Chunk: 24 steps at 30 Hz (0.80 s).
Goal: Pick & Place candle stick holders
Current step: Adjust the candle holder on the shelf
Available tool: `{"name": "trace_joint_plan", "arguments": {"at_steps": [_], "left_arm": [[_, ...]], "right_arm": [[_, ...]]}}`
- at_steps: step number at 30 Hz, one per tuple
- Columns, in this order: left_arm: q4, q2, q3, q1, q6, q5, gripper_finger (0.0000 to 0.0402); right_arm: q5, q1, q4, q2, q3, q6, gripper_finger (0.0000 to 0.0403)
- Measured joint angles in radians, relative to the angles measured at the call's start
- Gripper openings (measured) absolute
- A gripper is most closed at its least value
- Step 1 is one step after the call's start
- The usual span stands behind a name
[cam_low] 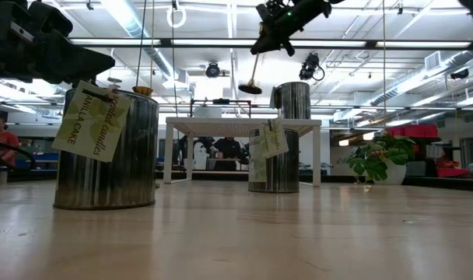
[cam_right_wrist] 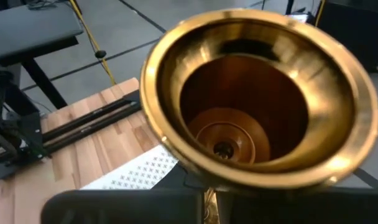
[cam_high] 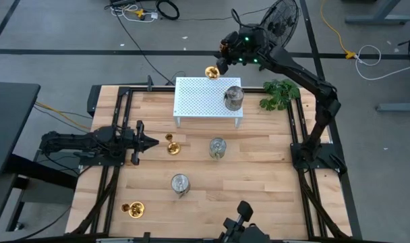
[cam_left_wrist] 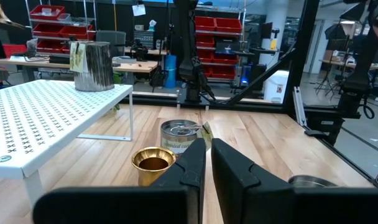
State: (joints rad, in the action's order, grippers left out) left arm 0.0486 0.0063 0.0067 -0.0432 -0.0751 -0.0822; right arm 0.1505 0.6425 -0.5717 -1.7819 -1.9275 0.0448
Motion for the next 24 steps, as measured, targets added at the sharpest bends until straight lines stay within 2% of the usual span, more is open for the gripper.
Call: {"name": "trace_joint_plan", "arguments": {"at_steps": [10,24], "left_arm": [[0.0,0.0,0.0,0.0,0.0,0.0,0.0032],[0.0,0.0,0.0,0.0,0.0,0.0,0.0032]], "right_arm": [[0.026,-0.032,-0.065,-0.135,-0.204,0.0,0.0009],[0.051,-0.078,-0.053,-0.22,-0.22,0.0,0.0009]]}}
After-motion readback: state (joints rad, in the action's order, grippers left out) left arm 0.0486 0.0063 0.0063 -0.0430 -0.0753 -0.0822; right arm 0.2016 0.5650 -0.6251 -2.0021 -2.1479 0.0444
